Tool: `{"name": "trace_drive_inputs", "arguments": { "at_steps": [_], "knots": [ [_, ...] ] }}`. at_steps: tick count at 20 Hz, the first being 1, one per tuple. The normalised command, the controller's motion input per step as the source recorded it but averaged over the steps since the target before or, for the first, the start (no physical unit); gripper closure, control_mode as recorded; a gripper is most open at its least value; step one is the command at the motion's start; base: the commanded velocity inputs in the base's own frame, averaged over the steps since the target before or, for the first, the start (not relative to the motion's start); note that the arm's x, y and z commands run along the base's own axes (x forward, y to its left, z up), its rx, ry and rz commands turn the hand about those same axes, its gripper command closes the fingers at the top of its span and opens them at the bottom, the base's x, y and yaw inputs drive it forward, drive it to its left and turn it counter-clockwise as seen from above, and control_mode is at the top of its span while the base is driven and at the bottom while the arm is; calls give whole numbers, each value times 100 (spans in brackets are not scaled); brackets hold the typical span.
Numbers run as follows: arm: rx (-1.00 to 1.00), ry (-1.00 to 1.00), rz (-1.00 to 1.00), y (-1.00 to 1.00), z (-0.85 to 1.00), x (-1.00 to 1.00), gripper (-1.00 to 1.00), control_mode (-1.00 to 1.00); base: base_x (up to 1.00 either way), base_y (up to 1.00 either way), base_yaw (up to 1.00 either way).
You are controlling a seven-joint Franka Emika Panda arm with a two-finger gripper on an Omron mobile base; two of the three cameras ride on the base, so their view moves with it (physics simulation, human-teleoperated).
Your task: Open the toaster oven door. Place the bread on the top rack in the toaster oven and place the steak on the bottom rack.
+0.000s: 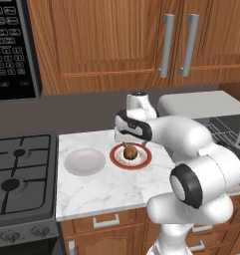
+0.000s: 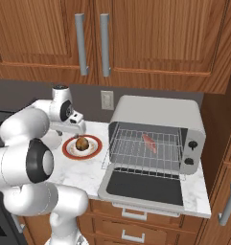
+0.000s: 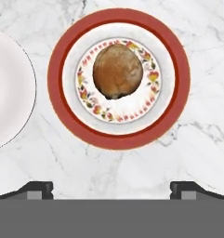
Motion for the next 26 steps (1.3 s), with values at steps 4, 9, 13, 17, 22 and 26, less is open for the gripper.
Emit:
{"name": "trace_drive_inputs", "arguments": {
  "at_steps": [4, 9, 13, 17, 22, 26],
  "knots": [
    [0, 0, 0, -2, -32, 21, -100, -100, 0, 0, 0],
    [0, 0, 0, -11, -15, 25, -100, -100, 0, 0, 0],
    [0, 0, 0, -11, -19, 34, -100, -100, 0, 0, 0],
    [0, 0, 0, 0, -31, 28, -100, -100, 0, 0, 0],
    [0, 0, 0, 0, -33, 34, -100, -100, 0, 0, 0],
    [0, 0, 0, 0, -21, 37, -100, -100, 0, 0, 0]
  ]
}}
